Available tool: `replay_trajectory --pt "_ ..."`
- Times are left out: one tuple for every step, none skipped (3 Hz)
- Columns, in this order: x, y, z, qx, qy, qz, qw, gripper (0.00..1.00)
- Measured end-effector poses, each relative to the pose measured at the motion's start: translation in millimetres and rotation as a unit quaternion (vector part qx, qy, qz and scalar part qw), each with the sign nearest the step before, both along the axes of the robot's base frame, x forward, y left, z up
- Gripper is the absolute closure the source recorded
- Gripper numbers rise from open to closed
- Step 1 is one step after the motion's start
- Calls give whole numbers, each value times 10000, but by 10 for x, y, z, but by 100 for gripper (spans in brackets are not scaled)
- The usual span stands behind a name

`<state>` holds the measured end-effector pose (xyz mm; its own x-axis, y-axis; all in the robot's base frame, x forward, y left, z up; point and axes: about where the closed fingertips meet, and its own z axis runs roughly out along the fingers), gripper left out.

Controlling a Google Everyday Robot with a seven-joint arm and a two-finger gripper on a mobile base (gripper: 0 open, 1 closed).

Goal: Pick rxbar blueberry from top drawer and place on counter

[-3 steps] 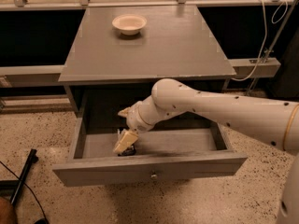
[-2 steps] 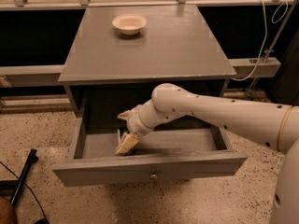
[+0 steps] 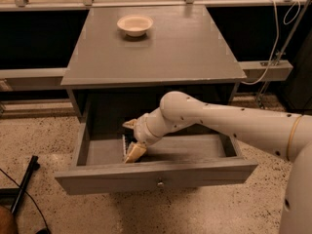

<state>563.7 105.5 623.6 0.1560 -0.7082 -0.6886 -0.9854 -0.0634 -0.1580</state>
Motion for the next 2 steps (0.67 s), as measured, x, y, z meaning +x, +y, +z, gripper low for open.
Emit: replay_trajectory --pt "2 -31 -84 16 101 63 9999 12" --pt "10 -83 -185 3 306 62 9995 13"
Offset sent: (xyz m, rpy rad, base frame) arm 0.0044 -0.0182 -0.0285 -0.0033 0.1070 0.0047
